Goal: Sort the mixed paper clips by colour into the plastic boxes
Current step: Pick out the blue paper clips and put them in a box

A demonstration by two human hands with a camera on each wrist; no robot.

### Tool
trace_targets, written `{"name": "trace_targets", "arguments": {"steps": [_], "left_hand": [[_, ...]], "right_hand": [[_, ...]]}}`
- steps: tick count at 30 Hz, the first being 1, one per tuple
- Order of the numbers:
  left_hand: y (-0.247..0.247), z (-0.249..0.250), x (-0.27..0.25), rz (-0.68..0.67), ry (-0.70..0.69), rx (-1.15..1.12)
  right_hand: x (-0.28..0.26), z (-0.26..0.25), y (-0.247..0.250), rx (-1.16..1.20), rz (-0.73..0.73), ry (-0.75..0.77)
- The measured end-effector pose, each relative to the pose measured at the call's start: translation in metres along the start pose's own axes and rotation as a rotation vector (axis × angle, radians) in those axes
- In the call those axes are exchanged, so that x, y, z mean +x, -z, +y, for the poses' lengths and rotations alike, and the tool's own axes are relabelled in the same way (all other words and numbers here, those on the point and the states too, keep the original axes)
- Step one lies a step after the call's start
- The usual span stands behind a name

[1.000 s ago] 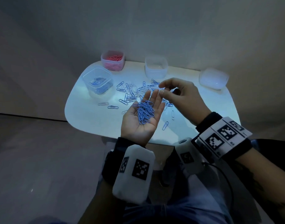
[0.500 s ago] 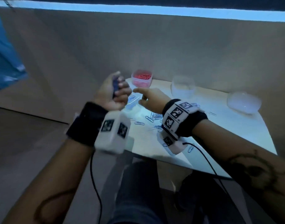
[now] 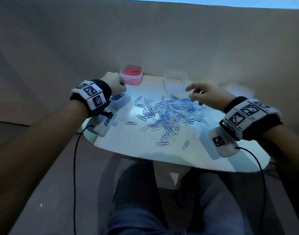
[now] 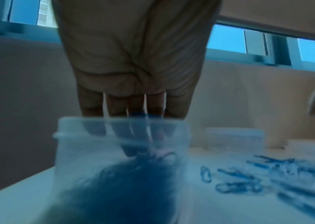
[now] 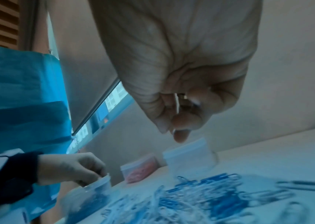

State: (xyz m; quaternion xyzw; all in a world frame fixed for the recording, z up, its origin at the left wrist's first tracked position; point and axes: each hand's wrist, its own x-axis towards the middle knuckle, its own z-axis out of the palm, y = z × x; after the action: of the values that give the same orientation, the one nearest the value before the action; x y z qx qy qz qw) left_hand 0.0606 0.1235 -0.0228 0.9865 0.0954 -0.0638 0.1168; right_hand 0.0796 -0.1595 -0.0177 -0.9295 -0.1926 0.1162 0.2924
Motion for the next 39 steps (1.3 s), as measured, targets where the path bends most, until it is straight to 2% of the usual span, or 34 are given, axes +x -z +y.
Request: {"name": "trace_targets", "arguments": {"steps": [2, 5, 7, 10, 14, 16, 19, 21, 23, 25, 26, 28, 32, 36, 39], "left_hand": [[0.004, 0.004, -0.003, 0.003, -0.020, -0.001], [0.009, 0.010, -0.004, 0.051, -0.017, -0.013], [0.008, 0.011, -0.004, 0.038, 0.002, 0.020], [0.004, 0.010, -0.006, 0.013, 0.041, 0.066], [-0.001, 0.023, -0.018, 0.133, 0.044, 0.140], [-0.005, 0.037, -0.027, 0.199, -0.015, 0.191], [-0.013, 0.065, -0.038, 0.272, -0.185, 0.156], [-0.025, 0.093, -0.036, 0.131, -0.330, 0.090], [-0.042, 0.121, -0.031, -0.123, -0.434, 0.102], [-0.057, 0.140, -0.027, -0.327, -0.465, 0.239], [-0.063, 0.143, -0.025, -0.372, -0.468, 0.317], [-0.069, 0.139, -0.025, -0.393, -0.464, 0.404], [-0.066, 0.120, -0.032, -0.422, -0.415, 0.428], [-0.061, 0.126, -0.037, -0.297, -0.451, 0.347], [-0.065, 0.137, -0.032, -0.289, -0.463, 0.354]], "right_hand": [[0.000, 0.013, 0.006, -0.061, -0.004, -0.060], [0.006, 0.022, 0.005, -0.274, -0.096, -0.092], [0.011, 0.026, 0.001, -0.339, -0.144, -0.066], [0.015, 0.031, -0.006, -0.381, -0.139, -0.013], [0.019, 0.031, -0.015, -0.441, -0.166, 0.014], [0.021, 0.033, -0.018, -0.454, -0.167, 0.012], [0.021, 0.037, -0.019, -0.433, -0.161, 0.000], [0.019, 0.039, -0.018, -0.396, -0.169, -0.020], [0.018, 0.040, -0.017, -0.383, -0.182, -0.039], [0.018, 0.042, -0.015, -0.388, -0.210, -0.051], [0.017, 0.045, -0.014, -0.385, -0.224, -0.056], [0.015, 0.050, -0.012, -0.353, -0.237, -0.076], [0.008, 0.056, -0.010, -0.255, -0.185, -0.072], [0.012, 0.055, -0.017, -0.287, -0.126, -0.034], [0.016, 0.054, -0.019, -0.324, -0.117, -0.045]]}}
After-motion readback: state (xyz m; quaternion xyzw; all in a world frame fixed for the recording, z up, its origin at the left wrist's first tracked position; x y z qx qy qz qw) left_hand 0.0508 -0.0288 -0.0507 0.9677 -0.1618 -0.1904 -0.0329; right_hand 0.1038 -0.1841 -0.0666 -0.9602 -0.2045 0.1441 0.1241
